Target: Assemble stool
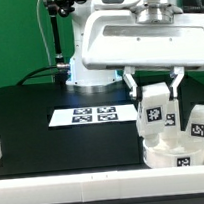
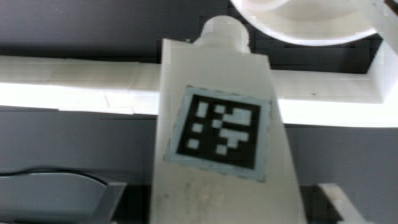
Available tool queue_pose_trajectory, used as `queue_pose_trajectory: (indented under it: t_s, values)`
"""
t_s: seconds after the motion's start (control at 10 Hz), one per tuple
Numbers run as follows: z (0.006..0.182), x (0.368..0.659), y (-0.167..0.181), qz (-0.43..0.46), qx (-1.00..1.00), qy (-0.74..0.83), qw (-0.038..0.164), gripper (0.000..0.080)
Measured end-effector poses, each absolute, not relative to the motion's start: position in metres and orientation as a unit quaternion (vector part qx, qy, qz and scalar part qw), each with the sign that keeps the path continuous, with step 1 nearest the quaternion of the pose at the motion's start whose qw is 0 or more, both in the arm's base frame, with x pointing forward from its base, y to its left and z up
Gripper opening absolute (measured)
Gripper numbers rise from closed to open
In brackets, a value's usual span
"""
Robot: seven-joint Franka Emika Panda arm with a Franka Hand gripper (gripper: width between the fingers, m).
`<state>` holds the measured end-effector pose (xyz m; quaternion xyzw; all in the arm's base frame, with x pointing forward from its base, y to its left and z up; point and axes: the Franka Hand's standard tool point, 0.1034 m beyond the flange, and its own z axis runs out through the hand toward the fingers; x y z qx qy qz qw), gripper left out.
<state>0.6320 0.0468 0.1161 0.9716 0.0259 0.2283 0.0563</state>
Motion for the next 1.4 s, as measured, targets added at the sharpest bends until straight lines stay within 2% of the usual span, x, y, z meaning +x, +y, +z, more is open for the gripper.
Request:
queue_pose_trajectory:
  t_s: [0.1, 0.3, 0.4, 1.4]
  values:
    - [0.115, 0.632, 0.050, 0.232, 0.968, 0.066, 0.066, 0.0327]
    - [0.116, 0.627, 0.058, 0.229, 0.966, 0.096, 0.069, 0.0327]
    - [0.117, 0.624, 0.056, 0.244, 0.959, 0.122, 0.078, 0.0327]
    - [0.102, 0.605, 0.069, 0.249, 0.956, 0.133, 0.076, 0.0327]
